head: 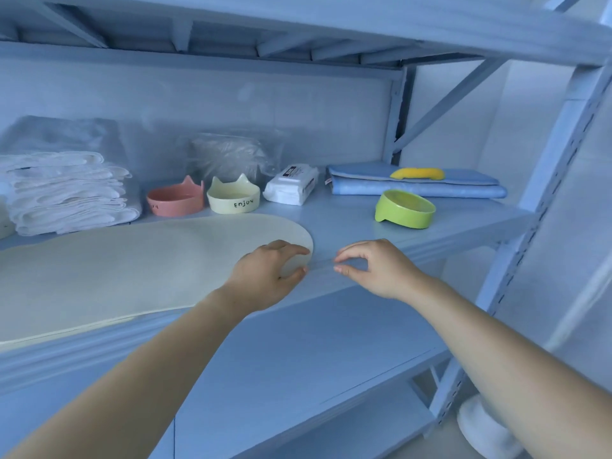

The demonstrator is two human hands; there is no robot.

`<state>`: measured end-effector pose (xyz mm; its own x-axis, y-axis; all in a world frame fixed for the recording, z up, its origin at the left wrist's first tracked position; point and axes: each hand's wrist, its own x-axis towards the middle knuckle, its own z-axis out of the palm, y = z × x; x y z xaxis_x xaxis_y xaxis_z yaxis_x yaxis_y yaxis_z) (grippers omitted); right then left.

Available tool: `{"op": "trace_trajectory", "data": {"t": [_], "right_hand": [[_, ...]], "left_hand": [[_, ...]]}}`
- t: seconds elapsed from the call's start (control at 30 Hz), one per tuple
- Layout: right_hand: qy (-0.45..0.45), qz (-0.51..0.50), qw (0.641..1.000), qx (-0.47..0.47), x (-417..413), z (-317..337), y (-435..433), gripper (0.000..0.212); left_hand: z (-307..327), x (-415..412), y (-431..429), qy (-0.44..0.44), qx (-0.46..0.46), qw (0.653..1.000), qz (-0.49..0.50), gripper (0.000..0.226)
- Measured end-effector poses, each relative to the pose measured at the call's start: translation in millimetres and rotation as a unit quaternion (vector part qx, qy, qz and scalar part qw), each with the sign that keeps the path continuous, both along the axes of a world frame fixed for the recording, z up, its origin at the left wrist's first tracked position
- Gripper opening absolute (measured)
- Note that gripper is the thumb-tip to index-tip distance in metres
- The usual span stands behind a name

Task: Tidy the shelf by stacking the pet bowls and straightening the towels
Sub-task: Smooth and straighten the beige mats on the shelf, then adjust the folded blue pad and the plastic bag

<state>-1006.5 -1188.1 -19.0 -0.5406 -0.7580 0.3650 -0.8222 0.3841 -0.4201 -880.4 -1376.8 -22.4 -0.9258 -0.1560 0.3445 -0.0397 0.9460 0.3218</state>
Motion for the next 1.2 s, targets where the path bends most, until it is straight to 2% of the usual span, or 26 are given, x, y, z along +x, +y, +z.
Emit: {"op": "trace_trajectory", "data": {"t": [0.2, 0.43, 0.53, 0.67, 0.8, 0.93, 1.03, 1.2], "right_hand": [[0.013, -0.017, 1.000, -0.019, -41, 3, 48, 0.017], [0.019, -0.044, 0.998, -0.050, -91, 3, 73, 0.017], [0.037, -0.059, 0.995, -0.072, -117, 3, 77, 0.018], [0.068, -0.100, 0.989, -0.086, -155, 3, 74, 0.029], [0.071, -0.111, 0.991, -0.008, -192, 4, 66, 0.052], [0.095, -0.112, 0.989, 0.013, -215, 2, 63, 0.058], [0.105, -0.111, 0.988, 0.010, -225, 3, 65, 0.058], [0.117, -0.103, 0.987, -0.034, -235, 12, 66, 0.044]], "left_hand": [[6, -58, 47, 0.027, 0.015, 0.999, -0.020, 0.029], [16, -131, 70, 0.028, -0.008, 0.998, -0.052, 0.032], [16, -167, 73, 0.025, -0.025, 0.998, -0.061, 0.040], [18, -217, 72, 0.021, -0.037, 0.997, -0.057, 0.063], [15, -259, 70, 0.002, -0.056, 0.997, -0.058, 0.077], [10, -287, 66, -0.022, -0.063, 0.993, -0.093, 0.074], [7, -298, 63, -0.004, -0.064, 0.992, -0.112, 0.069], [19, -308, 65, 0.050, -0.076, 0.987, -0.130, 0.055]]}}
